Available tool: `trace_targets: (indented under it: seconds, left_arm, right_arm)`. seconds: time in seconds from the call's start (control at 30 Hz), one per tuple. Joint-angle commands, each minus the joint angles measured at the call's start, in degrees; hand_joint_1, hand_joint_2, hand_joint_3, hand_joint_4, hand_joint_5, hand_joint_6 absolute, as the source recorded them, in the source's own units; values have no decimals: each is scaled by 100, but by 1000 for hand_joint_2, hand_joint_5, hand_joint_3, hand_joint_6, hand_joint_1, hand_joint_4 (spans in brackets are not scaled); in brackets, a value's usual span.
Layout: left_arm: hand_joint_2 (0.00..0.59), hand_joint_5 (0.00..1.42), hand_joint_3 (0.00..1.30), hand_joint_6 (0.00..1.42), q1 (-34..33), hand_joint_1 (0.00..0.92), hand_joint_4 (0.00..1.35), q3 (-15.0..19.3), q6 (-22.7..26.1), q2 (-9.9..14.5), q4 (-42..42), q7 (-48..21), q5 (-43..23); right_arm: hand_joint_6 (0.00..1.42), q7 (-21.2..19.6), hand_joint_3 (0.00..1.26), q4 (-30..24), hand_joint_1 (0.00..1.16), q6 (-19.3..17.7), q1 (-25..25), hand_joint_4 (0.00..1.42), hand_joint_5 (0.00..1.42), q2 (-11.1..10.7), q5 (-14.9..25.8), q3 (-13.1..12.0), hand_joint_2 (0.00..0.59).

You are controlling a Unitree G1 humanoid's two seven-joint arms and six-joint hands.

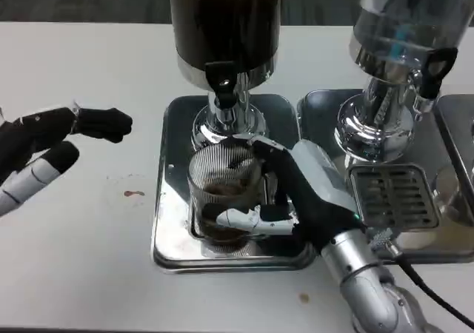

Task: Grasp the cup under the faucet to collect the drink, then remove the cup.

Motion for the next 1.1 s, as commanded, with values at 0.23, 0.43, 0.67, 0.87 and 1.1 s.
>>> trace_targets:
  seconds: [0.23,0.43,0.67,0.87,1.1]
  left_arm:
    - [183,381,404,339,-148,0,367,-145,-58,0,130,1,122]
    - [184,381,404,341,-203,0,368,-204,-90,0,201,24,136]
    - [184,381,404,342,-255,0,368,-283,-157,-41,272,17,224]
    - [184,370,397,342,-233,0,361,-405,-233,-105,278,7,314]
    - [183,365,394,343,-235,0,357,-492,-271,-108,294,40,334]
  right_arm:
    - [1219,-150,378,-531,663,83,310,485,757,-98,50,-325,349]
    - [1219,-209,396,-647,657,76,394,515,775,-89,34,-375,353]
    - [1238,-285,410,-957,645,68,528,528,788,-128,46,-551,365]
    - [1254,-245,420,-1176,640,107,661,544,802,-183,73,-706,364]
    - [1264,-241,433,-1315,639,65,820,559,818,-200,121,-795,363]
